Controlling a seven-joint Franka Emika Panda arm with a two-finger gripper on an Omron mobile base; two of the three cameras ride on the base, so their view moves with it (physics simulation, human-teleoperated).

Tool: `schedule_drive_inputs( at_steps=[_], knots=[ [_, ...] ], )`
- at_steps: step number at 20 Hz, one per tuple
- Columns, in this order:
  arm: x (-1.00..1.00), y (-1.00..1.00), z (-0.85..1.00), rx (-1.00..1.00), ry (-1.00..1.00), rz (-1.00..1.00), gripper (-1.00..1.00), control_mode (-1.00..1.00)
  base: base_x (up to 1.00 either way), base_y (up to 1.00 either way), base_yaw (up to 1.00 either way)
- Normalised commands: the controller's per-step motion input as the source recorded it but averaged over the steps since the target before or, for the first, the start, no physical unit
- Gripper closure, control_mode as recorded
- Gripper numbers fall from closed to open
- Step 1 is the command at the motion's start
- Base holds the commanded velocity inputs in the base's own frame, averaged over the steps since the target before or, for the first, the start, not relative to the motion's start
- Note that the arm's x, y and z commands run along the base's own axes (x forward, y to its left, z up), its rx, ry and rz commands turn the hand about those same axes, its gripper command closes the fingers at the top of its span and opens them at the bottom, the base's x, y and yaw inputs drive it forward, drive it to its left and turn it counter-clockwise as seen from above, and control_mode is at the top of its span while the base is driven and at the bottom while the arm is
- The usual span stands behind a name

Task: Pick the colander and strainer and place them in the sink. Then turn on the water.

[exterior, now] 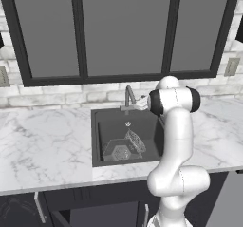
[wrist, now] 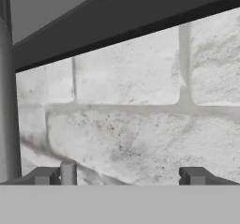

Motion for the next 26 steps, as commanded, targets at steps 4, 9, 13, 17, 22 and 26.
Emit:
schedule_drive_inputs(
  at_steps=[4, 9, 13, 17, 22, 26],
  knots=[
    [0.22, 0.00, 0.00, 0.00, 0.00, -0.01, -1.00, -1.00, 0.00, 0.00, 0.00],
    [0.10, 0.00, -0.12, 0.02, 0.00, -0.01, -1.00, -1.00, 0.00, 0.00, 0.00],
    [0.04, -0.04, -0.18, 0.04, 0.02, -0.04, 1.00, -1.00, 0.00, 0.00, 0.00],
    [0.01, -0.22, -0.18, 0.06, 0.07, -0.07, 1.00, -1.00, 0.00, 0.00, 0.00],
    [0.11, -0.38, -0.18, 0.11, 0.13, -0.10, 1.00, -1.00, 0.00, 0.00, 0.00],
    [0.32, -0.47, -0.15, 0.13, 0.20, -0.13, 1.00, -1.00, 0.00, 0.00, 0.00]
  ],
)
